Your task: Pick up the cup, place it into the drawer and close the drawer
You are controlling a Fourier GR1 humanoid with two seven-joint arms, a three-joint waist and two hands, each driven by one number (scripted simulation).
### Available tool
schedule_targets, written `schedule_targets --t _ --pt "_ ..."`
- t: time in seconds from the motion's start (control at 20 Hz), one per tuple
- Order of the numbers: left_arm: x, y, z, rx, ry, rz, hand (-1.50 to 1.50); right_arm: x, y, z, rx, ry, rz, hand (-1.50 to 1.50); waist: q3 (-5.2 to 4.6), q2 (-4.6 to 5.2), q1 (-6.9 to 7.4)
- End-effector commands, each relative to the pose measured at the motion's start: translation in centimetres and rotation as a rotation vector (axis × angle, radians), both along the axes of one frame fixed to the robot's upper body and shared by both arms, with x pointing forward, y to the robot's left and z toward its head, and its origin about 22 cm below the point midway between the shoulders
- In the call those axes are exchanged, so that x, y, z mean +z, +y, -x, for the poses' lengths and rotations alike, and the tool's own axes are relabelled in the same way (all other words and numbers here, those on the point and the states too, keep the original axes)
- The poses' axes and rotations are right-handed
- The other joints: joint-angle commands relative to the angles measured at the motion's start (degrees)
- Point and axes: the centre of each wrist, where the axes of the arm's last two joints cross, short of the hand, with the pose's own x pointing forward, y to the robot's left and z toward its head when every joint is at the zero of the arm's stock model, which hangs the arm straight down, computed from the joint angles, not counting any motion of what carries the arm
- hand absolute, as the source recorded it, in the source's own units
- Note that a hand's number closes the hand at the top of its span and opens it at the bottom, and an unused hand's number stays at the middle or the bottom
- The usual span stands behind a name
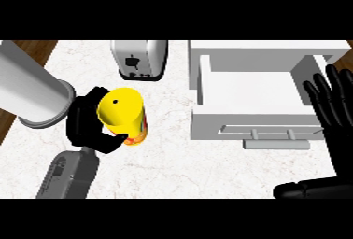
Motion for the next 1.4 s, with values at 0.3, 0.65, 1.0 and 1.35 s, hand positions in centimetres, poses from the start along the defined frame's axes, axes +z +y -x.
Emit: schedule_targets --t 0.3,0.65,1.0,1.35 --pt "10.0 -6.3 -2.3 -0.021 -0.032 -0.021 1.50 1.0 1.3 -0.6 -0.029 -0.025 -0.007 -1.50 -0.03 0.10 -0.25" --pt "13.6 -9.5 -4.4 -0.018 -0.040 -0.100 1.50 0.4 -1.4 -0.7 -0.010 -0.012 0.013 -1.50 -0.02 0.19 -0.57" --pt "18.2 -13.2 -7.3 -0.026 -0.034 -0.140 1.50 -1.1 -0.5 -0.5 -0.011 -0.002 0.008 -1.50 -0.02 0.25 -0.73" --pt "16.1 -15.3 -9.3 -0.025 0.032 -0.206 1.50 0.9 -0.2 -0.7 -0.017 -0.009 0.004 -1.50 -0.04 0.34 -1.05"
